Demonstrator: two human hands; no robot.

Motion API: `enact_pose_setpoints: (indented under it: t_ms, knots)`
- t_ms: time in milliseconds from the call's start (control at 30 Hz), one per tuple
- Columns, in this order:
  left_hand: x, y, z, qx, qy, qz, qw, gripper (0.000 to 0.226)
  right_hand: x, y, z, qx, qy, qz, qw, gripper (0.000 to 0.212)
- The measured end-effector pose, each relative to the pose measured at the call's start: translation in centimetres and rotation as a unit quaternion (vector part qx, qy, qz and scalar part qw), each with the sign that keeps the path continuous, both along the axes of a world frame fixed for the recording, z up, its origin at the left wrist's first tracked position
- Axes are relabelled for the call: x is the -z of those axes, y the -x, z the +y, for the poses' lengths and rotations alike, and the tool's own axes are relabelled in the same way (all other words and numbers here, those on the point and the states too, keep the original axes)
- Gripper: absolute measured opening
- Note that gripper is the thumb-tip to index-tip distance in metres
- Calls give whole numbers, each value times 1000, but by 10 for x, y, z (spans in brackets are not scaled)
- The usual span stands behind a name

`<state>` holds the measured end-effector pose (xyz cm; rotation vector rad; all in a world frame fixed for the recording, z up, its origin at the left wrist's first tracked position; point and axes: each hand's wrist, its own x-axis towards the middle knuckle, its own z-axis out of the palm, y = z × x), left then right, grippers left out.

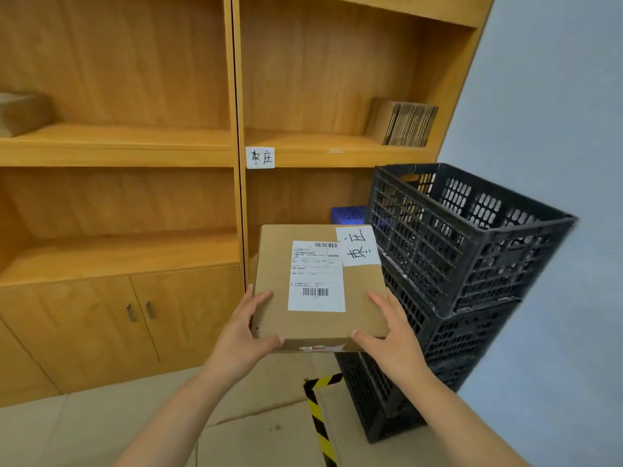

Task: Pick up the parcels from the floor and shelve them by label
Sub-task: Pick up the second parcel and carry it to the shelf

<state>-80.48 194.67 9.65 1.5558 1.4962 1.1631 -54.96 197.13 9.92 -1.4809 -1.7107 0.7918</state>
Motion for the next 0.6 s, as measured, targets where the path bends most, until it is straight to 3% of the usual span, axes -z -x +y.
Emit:
enact_pose_setpoints:
  t_ms: [600]
  knots:
    - [-1,-58,242,-105,-9,-12,994,79,-6,-43,289,-94,6,25,995,73]
